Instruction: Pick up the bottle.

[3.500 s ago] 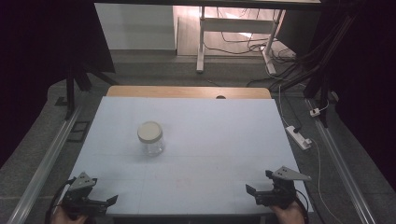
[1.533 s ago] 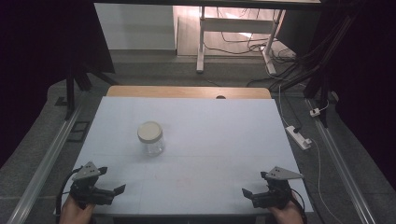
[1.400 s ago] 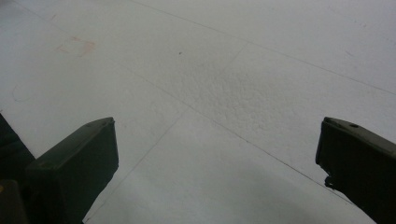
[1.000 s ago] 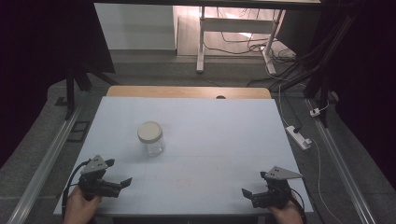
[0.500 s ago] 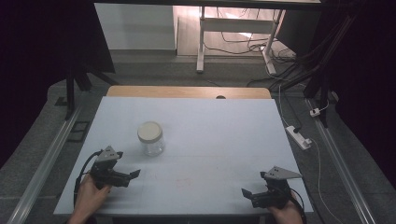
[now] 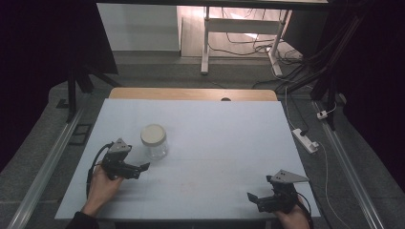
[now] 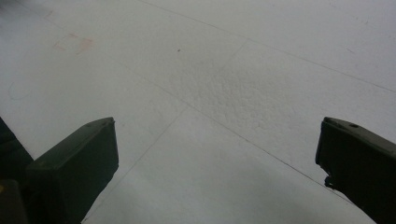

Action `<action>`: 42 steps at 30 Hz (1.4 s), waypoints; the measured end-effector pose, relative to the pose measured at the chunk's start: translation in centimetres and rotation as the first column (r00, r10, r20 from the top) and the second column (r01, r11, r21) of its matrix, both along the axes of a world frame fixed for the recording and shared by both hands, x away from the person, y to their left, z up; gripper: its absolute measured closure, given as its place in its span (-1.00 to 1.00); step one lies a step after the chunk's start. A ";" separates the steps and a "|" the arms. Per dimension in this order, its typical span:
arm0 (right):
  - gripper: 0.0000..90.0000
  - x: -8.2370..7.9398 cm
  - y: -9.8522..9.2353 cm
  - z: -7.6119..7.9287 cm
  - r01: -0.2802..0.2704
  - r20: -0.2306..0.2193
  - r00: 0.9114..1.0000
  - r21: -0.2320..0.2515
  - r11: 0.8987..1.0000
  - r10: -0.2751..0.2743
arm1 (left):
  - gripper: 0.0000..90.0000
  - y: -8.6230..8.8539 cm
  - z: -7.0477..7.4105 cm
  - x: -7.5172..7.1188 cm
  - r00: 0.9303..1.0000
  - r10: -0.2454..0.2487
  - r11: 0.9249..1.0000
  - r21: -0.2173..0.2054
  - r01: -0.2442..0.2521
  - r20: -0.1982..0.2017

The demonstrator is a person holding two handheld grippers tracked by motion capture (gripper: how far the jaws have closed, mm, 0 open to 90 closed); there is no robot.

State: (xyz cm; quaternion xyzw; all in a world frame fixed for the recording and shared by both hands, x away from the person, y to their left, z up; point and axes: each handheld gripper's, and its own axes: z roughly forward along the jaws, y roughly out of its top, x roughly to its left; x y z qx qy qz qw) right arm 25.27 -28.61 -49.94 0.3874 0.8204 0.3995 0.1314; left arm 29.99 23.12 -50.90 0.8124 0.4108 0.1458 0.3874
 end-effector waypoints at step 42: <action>-1.00 0.1 -0.1 0.0 -0.001 -0.006 1.000 0.001 1.000 0.001 | -0.95 -3.6 -0.2 6.7 0.998 -0.043 0.996 0.076 0.040 0.035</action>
